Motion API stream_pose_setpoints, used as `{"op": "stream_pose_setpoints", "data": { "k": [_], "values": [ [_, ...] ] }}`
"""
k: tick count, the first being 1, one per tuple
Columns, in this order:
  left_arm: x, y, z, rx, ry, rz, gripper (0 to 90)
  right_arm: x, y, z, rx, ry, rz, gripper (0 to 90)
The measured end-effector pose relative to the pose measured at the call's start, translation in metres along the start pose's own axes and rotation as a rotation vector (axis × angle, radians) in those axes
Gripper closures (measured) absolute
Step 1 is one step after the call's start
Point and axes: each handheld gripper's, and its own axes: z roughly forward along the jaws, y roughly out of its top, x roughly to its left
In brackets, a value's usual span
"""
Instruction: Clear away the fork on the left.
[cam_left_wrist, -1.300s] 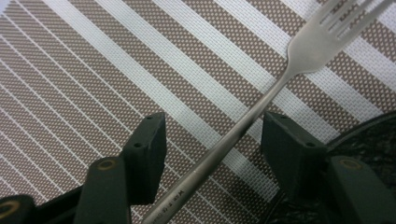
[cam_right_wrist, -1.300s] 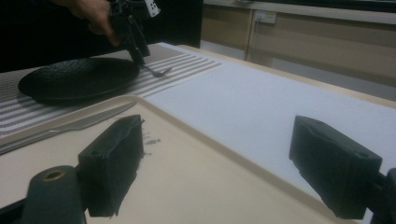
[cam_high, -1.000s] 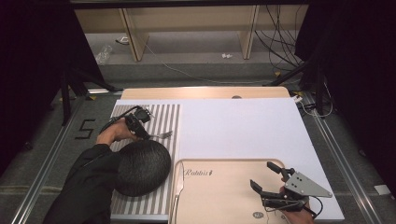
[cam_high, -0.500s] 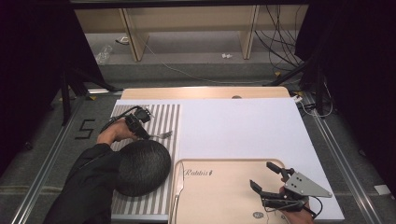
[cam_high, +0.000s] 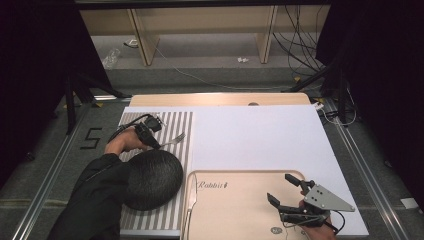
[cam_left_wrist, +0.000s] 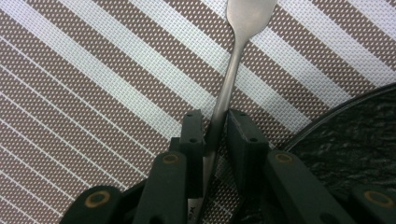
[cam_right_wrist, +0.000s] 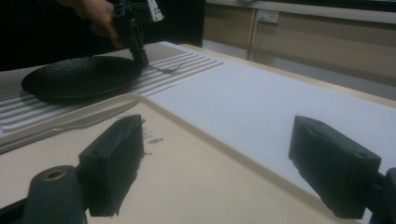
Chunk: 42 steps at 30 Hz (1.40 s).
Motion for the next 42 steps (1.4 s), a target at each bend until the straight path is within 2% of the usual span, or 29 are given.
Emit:
{"op": "stream_pose_setpoints", "data": {
  "k": [3, 13, 15, 18, 24, 28, 34, 37, 41, 42],
  "values": [
    [-0.001, 0.0, 0.0, 0.0, -0.003, 0.009, 81.6, 0.0, 0.0, 0.0, 0.0, 0.001, 0.0, 18.9],
    [-0.002, 0.0, 0.0, -0.002, 0.01, 0.004, 83.0, 0.0, 0.0, 0.0, 0.004, 0.002, 0.002, 19.0],
    [-0.001, 0.0, -0.001, 0.002, 0.048, -0.004, 83.1, 0.0, 0.0, 0.001, 0.003, 0.001, 0.001, 19.1],
    [0.003, -0.002, -0.004, 0.002, 0.078, -0.018, 83.1, 0.0, 0.0, 0.001, 0.005, 0.002, 0.003, 19.0],
    [0.008, -0.006, -0.018, -0.026, 0.159, -0.044, 83.1, 0.0, -0.001, 0.002, 0.005, 0.002, 0.005, 19.1],
    [0.01, -0.009, -0.027, -0.023, 0.18, -0.058, 83.1, 0.001, -0.001, 0.002, 0.009, 0.003, 0.0, 19.1],
    [0.008, -0.013, -0.041, -0.049, 0.153, -0.109, 83.1, 0.001, -0.001, 0.003, 0.012, 0.003, 0.0, 19.1],
    [0.007, -0.014, -0.049, -0.099, 0.123, -0.168, 83.0, 0.001, -0.001, 0.003, 0.012, 0.003, 0.0, 19.1],
    [-0.002, -0.015, -0.058, -0.164, 0.1, -0.213, 83.0, 0.001, -0.001, 0.003, 0.012, 0.0, -0.002, 19.1],
    [-0.006, -0.015, -0.061, -0.188, 0.082, -0.22, 83.1, 0.001, -0.001, 0.004, 0.013, 0.0, -0.002, 19.1]
  ]
}}
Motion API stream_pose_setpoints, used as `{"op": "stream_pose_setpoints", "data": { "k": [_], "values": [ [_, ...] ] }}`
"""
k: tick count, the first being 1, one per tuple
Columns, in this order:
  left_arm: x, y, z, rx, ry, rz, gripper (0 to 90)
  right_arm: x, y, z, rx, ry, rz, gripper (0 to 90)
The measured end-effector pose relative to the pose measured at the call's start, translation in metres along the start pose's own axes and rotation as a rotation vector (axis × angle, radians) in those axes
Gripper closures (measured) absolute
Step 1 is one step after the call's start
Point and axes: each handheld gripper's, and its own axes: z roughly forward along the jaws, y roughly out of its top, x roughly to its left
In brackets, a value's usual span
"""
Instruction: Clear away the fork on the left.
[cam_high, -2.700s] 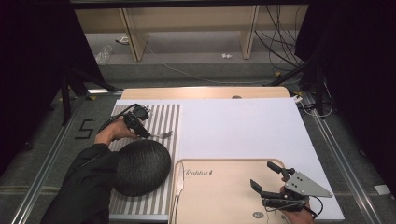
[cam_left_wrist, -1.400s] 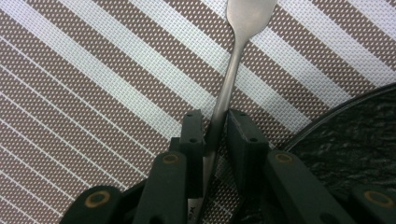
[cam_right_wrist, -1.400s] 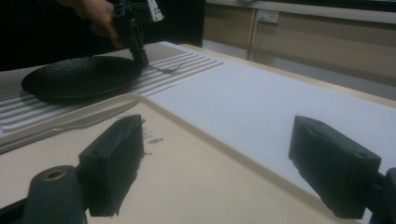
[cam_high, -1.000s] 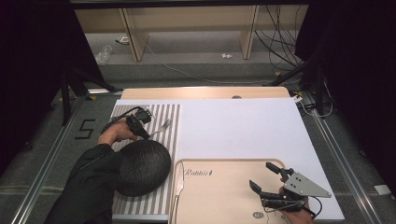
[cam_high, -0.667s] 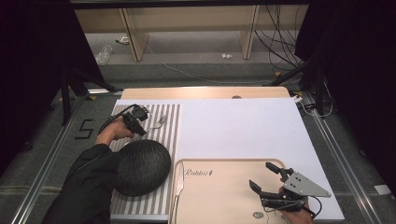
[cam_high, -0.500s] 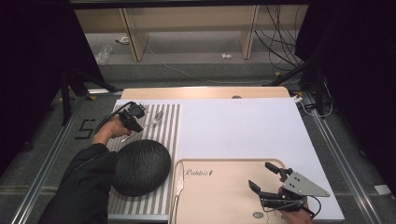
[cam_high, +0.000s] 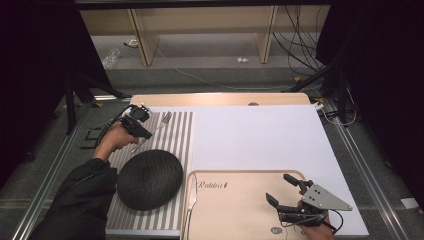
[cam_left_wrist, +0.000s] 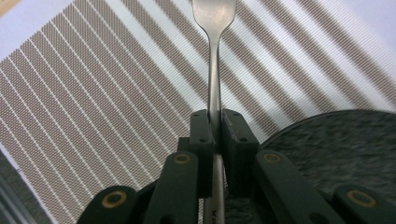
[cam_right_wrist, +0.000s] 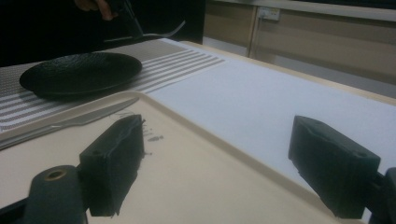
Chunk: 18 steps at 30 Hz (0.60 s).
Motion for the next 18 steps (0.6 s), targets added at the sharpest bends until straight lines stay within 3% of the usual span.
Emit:
{"op": "stream_pose_setpoints", "data": {
  "k": [6, 11, 18],
  "values": [
    [-0.019, -0.005, -0.014, -0.075, -0.068, -0.013, 83.1, 0.0, 0.0, 0.0, 0.002, -0.003, 0.0, 19.1],
    [-0.037, -0.009, -0.019, -0.125, -0.136, 0.01, 83.0, 0.0, 0.0, 0.0, 0.002, -0.003, 0.0, 19.1],
    [-0.064, -0.012, -0.025, -0.175, -0.183, 0.047, 83.0, 0.0, 0.0, 0.0, 0.002, -0.005, 0.0, 19.1]
  ]
}}
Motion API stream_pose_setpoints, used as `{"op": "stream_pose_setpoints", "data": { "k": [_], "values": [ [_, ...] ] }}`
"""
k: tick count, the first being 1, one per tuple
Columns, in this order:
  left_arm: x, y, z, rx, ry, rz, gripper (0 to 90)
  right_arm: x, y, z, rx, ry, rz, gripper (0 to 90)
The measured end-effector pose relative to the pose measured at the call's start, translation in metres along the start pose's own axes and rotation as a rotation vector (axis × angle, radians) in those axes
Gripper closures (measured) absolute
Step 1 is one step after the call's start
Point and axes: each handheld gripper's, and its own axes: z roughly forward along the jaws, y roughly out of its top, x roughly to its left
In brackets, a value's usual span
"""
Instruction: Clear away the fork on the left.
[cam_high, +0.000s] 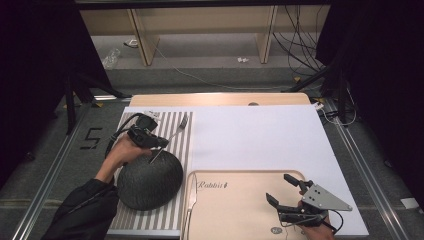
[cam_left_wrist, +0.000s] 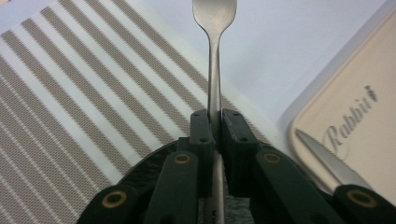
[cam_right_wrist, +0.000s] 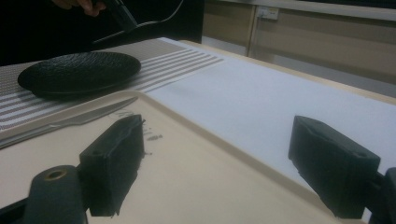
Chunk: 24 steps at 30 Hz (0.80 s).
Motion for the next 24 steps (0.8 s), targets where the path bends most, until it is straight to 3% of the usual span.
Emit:
{"op": "stream_pose_setpoints", "data": {
  "k": [10, 16, 24],
  "values": [
    [-0.029, -0.016, -0.005, -0.077, -0.06, 0.014, 83.1, 0.0, 0.0, 0.0, 0.0, 0.0, 0.0, 19.1],
    [-0.034, -0.026, -0.002, -0.083, -0.073, -0.01, 83.1, 0.0, 0.0, 0.0, 0.0, 0.001, -0.002, 19.1],
    [-0.048, -0.029, -0.007, -0.097, -0.083, -0.002, 83.1, 0.0, 0.0, 0.0, 0.0, 0.001, -0.005, 19.1]
  ]
}}
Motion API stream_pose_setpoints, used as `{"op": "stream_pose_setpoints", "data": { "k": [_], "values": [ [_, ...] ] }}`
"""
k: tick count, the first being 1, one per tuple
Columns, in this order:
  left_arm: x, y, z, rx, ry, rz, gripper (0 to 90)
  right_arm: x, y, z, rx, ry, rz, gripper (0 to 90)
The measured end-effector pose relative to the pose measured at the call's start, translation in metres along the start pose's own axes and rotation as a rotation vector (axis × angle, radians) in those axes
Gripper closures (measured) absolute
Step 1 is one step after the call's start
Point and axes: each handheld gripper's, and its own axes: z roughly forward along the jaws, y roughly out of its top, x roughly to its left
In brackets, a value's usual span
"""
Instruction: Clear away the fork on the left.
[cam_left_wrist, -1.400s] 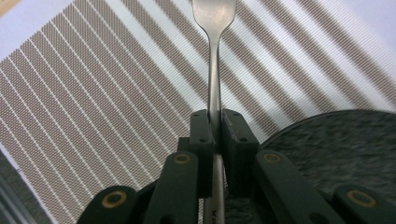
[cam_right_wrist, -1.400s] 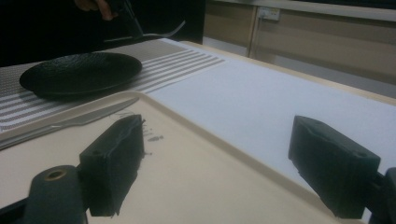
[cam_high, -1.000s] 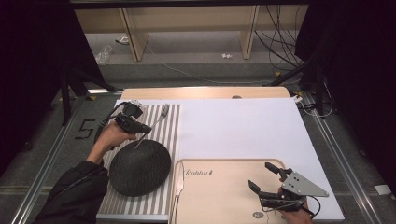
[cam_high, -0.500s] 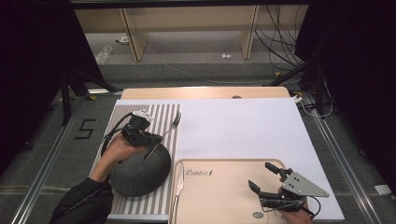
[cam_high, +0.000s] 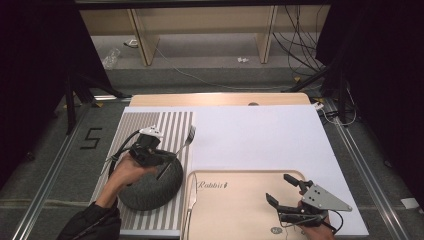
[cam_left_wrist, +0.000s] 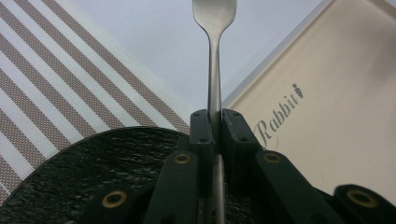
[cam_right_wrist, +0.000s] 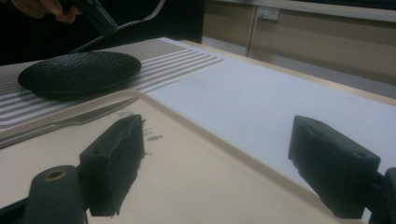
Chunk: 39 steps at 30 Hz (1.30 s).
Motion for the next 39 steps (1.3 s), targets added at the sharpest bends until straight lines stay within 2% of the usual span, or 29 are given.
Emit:
{"op": "stream_pose_setpoints", "data": {
  "k": [11, 17, 28, 30, 31, 34, 36, 39],
  "values": [
    [-0.02, -0.005, 0.007, 0.023, -0.029, -0.001, 83.1, 0.0, 0.0, 0.0, -0.001, -0.001, 0.0, 19.1],
    [-0.036, -0.007, 0.011, 0.036, -0.043, 0.014, 83.1, 0.0, 0.0, -0.001, -0.004, -0.003, 0.0, 19.1],
    [-0.071, -0.011, 0.017, 0.071, -0.117, 0.071, 83.0, 0.0, 0.001, -0.001, -0.008, -0.002, 0.001, 19.1],
    [-0.077, -0.012, 0.019, 0.078, -0.119, 0.08, 83.1, 0.0, 0.001, -0.001, -0.007, -0.002, 0.001, 19.1],
    [-0.079, -0.013, 0.02, 0.082, -0.129, 0.082, 83.0, 0.0, 0.001, -0.001, -0.008, -0.002, 0.0, 19.1],
    [-0.083, -0.015, 0.022, 0.081, -0.193, 0.07, 83.0, 0.0, 0.001, -0.001, -0.006, -0.002, 0.001, 19.1],
    [-0.085, -0.016, 0.024, 0.085, -0.191, 0.072, 83.0, 0.0, 0.001, -0.001, -0.008, -0.001, 0.0, 19.1],
    [-0.089, -0.018, 0.027, 0.094, -0.21, 0.063, 83.1, 0.0, 0.001, -0.001, -0.006, -0.002, 0.001, 19.1]
  ]
}}
